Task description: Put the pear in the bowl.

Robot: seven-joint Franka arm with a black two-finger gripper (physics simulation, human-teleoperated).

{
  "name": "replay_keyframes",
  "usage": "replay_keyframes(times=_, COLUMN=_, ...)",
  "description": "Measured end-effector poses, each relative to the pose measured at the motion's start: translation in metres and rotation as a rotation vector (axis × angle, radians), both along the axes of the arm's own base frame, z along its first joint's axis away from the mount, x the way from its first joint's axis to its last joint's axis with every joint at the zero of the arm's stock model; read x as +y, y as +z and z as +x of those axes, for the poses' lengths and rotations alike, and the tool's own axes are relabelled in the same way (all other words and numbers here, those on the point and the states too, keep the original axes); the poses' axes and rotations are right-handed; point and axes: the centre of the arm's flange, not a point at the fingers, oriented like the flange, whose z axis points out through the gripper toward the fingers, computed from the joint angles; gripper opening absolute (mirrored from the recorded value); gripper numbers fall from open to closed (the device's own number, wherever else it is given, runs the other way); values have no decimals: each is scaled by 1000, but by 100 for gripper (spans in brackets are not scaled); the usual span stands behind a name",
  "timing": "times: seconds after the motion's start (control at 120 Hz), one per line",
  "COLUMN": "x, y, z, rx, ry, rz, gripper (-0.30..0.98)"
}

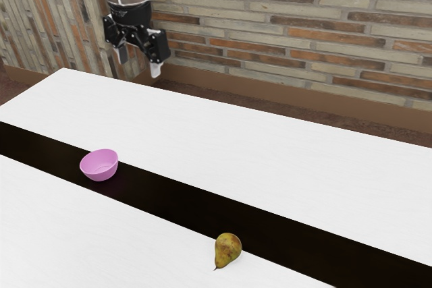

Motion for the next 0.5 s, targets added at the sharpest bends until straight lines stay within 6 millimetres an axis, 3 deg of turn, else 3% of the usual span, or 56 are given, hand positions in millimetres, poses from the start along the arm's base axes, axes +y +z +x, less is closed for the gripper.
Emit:
replay_keyframes(times=0.167, x=11, y=-1, z=1, rx=6, ry=31, rz=-27, gripper=69)
replay_keyframes(times=0.5, x=68, y=3, z=3, rx=-5, ry=158, rz=-49, gripper=69)
